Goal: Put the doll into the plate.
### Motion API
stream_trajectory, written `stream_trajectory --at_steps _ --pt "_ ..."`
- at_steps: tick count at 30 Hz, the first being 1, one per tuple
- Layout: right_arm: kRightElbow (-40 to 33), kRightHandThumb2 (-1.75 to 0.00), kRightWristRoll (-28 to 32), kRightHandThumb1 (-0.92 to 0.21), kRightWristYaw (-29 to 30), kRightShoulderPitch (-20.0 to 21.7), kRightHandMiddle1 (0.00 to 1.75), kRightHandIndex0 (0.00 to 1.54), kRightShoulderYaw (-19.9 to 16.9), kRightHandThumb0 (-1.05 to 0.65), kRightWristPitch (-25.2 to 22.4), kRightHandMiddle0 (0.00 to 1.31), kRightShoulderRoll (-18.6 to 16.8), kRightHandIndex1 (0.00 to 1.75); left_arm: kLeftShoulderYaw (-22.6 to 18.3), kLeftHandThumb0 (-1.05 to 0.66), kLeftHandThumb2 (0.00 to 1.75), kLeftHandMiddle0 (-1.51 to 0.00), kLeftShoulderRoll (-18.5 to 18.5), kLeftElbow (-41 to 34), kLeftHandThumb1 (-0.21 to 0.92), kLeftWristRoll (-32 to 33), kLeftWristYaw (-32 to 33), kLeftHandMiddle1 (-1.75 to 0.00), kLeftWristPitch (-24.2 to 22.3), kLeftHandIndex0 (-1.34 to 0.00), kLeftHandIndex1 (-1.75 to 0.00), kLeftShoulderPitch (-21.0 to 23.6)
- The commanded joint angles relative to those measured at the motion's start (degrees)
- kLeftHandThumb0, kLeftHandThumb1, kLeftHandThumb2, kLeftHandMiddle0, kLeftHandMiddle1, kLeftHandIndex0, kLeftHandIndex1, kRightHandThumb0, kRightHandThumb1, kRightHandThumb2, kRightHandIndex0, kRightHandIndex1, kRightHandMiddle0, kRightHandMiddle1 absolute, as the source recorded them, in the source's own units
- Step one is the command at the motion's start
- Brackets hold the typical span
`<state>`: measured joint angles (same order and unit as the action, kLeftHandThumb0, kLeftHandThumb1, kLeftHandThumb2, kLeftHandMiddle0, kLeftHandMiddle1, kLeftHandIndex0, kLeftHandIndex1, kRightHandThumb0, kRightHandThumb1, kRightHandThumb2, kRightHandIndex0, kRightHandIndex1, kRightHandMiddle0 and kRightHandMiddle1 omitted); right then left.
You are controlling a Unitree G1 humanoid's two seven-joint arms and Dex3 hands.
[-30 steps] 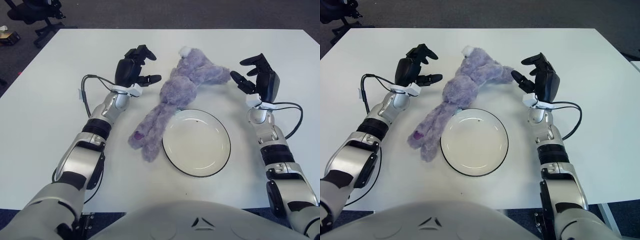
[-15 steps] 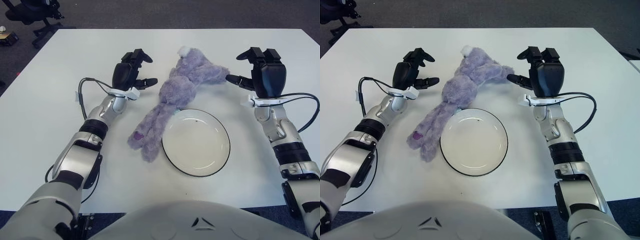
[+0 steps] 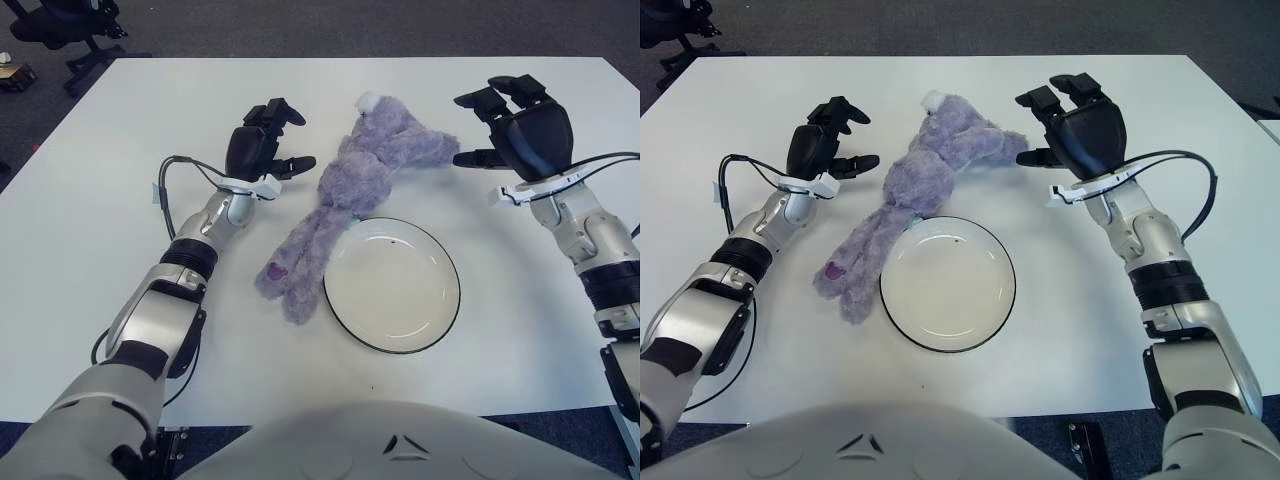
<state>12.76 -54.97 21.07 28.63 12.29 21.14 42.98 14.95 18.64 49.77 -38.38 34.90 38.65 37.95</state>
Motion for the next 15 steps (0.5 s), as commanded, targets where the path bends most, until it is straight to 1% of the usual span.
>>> stream_trajectory --at_steps 1,8,10,14,15 --pt "-1.63 0.00 -0.28 -0.82 -1.79 1.24 0.41 0.53 0.19 -0.51 -0.53 0.45 0.39 0.01 0.24 -0.01 0.44 -0.35 0.15 0.01 0.92 0.46 0.14 -1.58 -0.33 -0.14 -1.59 0.79" --pt "-0.90 0.00 -0.89 -0.82 -1.35 2.38 0.35 0.51 1.01 -0.52 0.45 0.47 0.29 0.00 0.36 -0.01 0.44 -0.35 -0.08 -0.06 0.92 0.43 0.22 -1.58 -0.60 -0.14 -1.60 0.84" --pt "-1.21 0.00 -0.83 -0.82 -1.77 2.58 0.28 0.48 1.40 -0.52 1.16 0.48 0.49 0.00 0.40 -0.01 0.44 -0.35 -0.17 0.00 0.92 0.42 0.28 -1.58 -0.67 -0.14 -1.60 0.89" --pt "-1.67 0.00 -0.75 -0.81 -2.29 2.57 0.19 0.43 1.53 -0.53 1.66 0.49 0.71 0.00 0.45 -0.01 0.44 -0.34 -0.24 -0.01 0.92 0.42 0.32 -1.58 -0.72 -0.14 -1.60 0.89" --pt "-3.19 0.00 -0.75 -0.81 -3.74 2.26 0.18 0.43 1.54 -0.53 1.37 0.49 0.78 0.00 0.46 -0.01 0.44 -0.34 -0.29 -0.02 0.92 0.42 0.35 -1.58 -0.73 -0.14 -1.60 0.87"
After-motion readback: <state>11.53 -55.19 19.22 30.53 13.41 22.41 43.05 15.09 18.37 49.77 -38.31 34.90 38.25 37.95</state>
